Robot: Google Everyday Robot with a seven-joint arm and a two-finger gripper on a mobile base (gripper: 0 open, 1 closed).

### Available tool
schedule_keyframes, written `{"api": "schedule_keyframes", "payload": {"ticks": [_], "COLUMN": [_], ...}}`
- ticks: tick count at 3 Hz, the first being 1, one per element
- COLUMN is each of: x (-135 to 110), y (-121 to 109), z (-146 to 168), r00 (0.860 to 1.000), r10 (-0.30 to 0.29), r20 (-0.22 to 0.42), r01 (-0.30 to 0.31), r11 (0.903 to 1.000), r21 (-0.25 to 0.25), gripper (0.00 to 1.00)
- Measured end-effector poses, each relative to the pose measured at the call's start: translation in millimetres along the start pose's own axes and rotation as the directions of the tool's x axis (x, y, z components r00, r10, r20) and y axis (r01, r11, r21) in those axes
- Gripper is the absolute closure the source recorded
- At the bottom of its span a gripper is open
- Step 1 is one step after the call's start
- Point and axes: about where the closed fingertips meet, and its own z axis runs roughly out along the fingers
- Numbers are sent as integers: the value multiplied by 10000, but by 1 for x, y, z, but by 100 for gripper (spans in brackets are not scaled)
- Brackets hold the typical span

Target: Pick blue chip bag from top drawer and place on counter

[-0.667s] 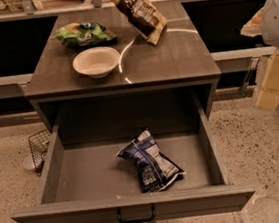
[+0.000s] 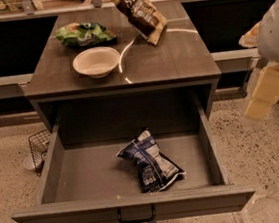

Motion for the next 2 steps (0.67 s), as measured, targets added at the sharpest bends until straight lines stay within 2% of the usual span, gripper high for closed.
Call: {"api": "schedule_keyframes", "payload": {"ticks": [1, 2], "x": [2, -22], "y": [37, 80], "z": [56, 126], "r00": [9661, 8778], "r10": [2230, 4286], "r20": [1300, 2138], "r01": [-2116, -3722], "r11": [9727, 8914], "r21": [-955, -2586], "gripper": [0, 0]}}
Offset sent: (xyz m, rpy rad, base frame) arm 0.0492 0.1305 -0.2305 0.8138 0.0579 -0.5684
